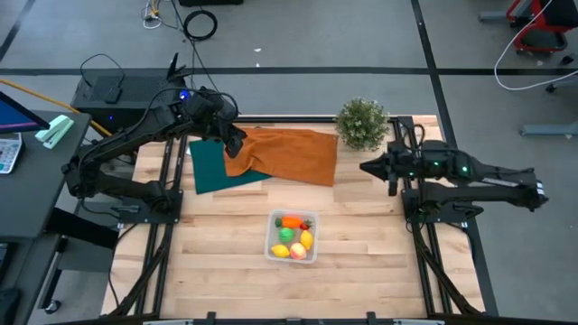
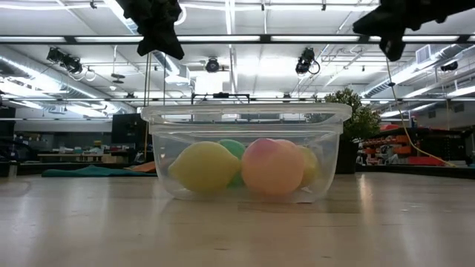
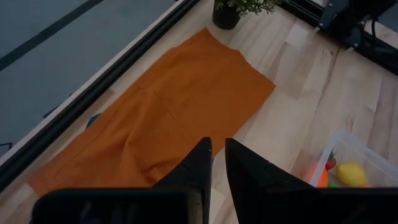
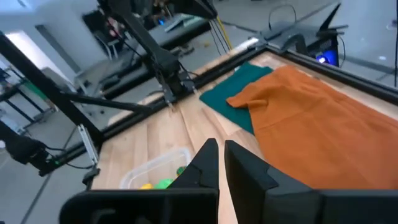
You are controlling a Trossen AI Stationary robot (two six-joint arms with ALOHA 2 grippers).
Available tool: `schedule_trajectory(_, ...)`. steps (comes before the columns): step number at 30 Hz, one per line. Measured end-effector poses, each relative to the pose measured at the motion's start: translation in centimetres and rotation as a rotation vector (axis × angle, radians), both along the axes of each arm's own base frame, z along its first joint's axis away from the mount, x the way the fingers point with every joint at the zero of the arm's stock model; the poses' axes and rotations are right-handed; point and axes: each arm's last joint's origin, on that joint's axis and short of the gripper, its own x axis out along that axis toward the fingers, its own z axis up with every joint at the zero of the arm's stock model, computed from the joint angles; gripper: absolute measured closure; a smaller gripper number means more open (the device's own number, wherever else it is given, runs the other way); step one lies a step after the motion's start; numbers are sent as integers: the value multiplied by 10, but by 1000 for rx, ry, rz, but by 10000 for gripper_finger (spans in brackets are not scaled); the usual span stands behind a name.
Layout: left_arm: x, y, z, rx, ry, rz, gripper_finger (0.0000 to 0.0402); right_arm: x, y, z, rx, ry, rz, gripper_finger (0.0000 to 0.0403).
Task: Pick and placing Produce into tupperware
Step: Return to Home Position
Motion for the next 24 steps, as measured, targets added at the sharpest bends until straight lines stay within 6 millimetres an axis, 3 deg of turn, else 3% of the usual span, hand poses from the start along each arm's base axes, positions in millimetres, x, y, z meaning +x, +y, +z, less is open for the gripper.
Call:
schedule_trajectory(11, 0, 0, 0, 19, 8, -13, 356, -27, 4, -41, 31, -85, -37, 403)
schedule_trajectory(24, 0, 0, 0, 21, 9, -15, 362, -51, 8, -47, 4, -237, -16, 403)
